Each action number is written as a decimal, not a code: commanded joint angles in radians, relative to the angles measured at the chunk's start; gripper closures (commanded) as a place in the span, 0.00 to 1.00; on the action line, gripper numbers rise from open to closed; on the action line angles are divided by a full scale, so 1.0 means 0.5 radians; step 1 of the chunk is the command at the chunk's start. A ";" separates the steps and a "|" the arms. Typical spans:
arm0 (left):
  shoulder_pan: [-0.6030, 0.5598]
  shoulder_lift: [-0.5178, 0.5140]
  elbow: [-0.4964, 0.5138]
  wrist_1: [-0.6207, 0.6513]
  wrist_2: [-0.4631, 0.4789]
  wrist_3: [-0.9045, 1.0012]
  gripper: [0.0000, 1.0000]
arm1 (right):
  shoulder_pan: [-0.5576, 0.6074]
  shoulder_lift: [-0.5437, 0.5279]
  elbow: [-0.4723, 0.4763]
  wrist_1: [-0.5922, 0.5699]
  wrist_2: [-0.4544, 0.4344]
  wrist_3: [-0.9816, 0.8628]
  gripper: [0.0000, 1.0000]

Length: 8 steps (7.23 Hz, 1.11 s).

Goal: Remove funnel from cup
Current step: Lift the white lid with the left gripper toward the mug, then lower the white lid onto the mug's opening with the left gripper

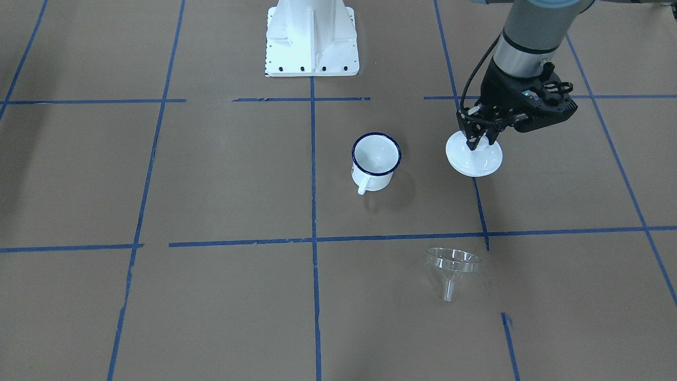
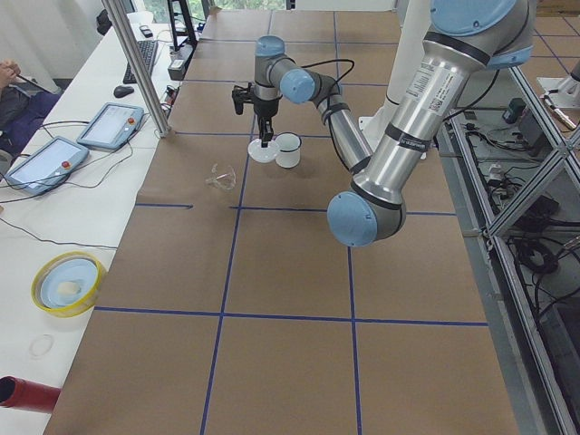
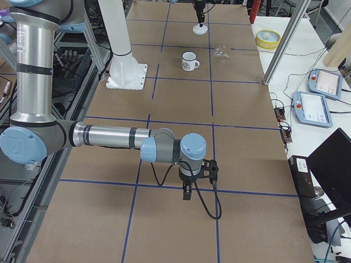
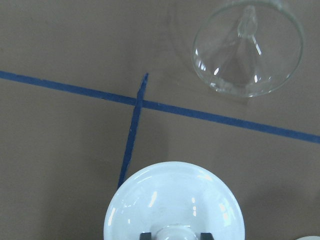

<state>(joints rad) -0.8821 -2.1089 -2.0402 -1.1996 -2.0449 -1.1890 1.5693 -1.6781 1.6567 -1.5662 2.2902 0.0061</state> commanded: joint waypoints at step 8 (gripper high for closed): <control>0.494 -0.347 0.485 -0.187 0.013 -0.395 1.00 | 0.000 0.000 0.000 0.000 0.000 0.000 0.00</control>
<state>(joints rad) -0.6390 -2.2872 -1.7989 -1.2913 -2.0419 -1.3857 1.5693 -1.6782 1.6567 -1.5662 2.2902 0.0061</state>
